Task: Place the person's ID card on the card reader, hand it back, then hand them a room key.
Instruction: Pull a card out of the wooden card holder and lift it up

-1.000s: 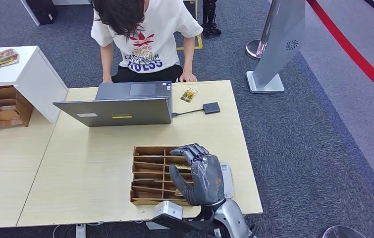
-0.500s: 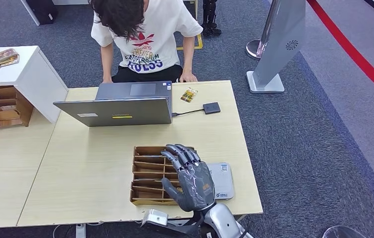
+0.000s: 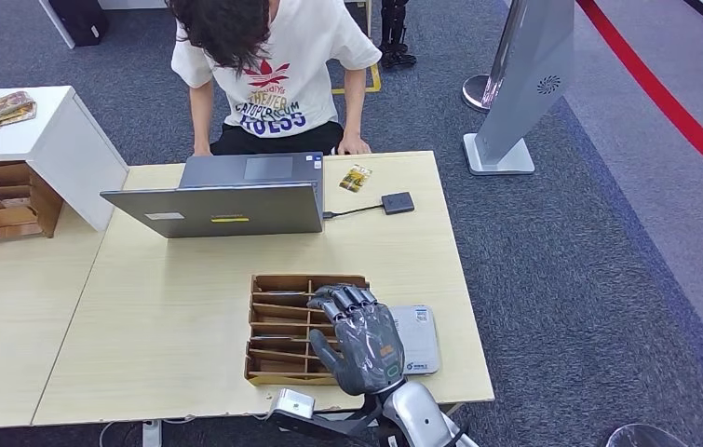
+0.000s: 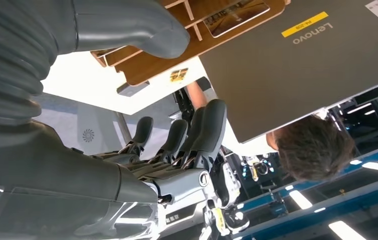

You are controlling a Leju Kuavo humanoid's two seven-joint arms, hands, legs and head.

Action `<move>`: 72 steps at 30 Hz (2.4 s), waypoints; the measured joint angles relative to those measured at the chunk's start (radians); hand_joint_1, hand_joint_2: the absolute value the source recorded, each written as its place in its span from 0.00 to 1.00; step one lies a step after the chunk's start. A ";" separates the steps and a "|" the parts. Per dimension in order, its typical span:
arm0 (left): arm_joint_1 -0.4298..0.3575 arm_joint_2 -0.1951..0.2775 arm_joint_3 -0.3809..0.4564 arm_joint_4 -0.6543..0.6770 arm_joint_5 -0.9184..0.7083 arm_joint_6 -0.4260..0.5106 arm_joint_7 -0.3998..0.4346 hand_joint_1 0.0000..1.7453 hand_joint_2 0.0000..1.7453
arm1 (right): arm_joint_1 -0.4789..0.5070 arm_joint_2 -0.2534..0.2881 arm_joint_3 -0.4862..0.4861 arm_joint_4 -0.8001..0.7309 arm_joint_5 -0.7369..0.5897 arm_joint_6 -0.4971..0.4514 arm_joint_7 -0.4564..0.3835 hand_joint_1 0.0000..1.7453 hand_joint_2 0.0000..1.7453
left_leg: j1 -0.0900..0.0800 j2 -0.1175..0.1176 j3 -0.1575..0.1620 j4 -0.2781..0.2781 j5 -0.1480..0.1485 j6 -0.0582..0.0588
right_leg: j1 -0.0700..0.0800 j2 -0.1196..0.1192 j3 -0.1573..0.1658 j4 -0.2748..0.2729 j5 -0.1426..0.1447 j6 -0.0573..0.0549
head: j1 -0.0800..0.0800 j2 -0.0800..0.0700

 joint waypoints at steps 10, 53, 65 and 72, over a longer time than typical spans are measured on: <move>0.000 0.000 -0.002 0.000 0.001 0.000 0.000 0.00 0.00 | -0.001 0.000 0.000 0.020 0.003 0.008 0.011 0.46 1.00 | 0.000 0.000 0.000 0.000 0.000 0.000 | 0.000 0.000 0.000 0.000 0.000 0.000 | 0.000 0.000; 0.000 0.000 -0.027 0.000 0.016 -0.001 -0.002 0.00 0.00 | 0.009 0.005 -0.130 0.090 0.087 0.031 0.080 0.48 1.00 | 0.000 0.000 0.000 0.000 0.000 0.000 | 0.000 0.000 0.000 0.000 0.000 0.000 | 0.000 0.000; 0.000 0.000 -0.030 0.000 0.019 -0.001 -0.003 0.00 0.00 | 0.014 0.008 -0.137 0.092 0.088 0.033 0.080 0.49 1.00 | 0.000 0.000 0.000 0.000 0.000 0.000 | 0.000 0.000 0.000 0.000 0.000 0.000 | 0.000 0.000; 0.000 0.000 -0.030 0.000 0.020 -0.001 -0.008 0.00 0.00 | 0.014 0.013 -0.139 0.091 0.086 0.037 0.080 0.49 1.00 | 0.000 0.000 0.000 0.000 0.000 0.000 | 0.000 0.000 0.000 0.000 0.000 0.000 | 0.000 0.000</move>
